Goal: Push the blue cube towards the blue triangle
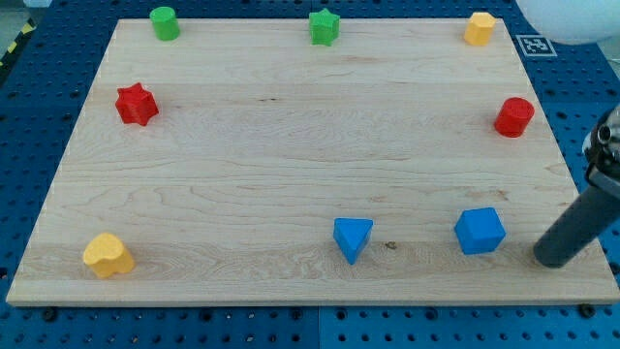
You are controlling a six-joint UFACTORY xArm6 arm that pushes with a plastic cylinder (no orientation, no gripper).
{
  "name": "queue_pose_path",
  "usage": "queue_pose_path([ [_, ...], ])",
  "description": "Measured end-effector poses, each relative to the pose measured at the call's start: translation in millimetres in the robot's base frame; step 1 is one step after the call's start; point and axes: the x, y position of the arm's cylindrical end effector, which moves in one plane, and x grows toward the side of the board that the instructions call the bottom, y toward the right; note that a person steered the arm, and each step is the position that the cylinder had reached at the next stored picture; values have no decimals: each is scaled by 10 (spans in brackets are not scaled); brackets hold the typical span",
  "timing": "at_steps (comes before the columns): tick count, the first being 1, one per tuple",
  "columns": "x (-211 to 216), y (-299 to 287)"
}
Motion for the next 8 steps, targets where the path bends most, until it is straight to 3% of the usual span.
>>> queue_pose_path([
  [3,-188,-296],
  [6,-134,-1142],
  [7,-301,-1092],
  [8,-625,-1400],
])
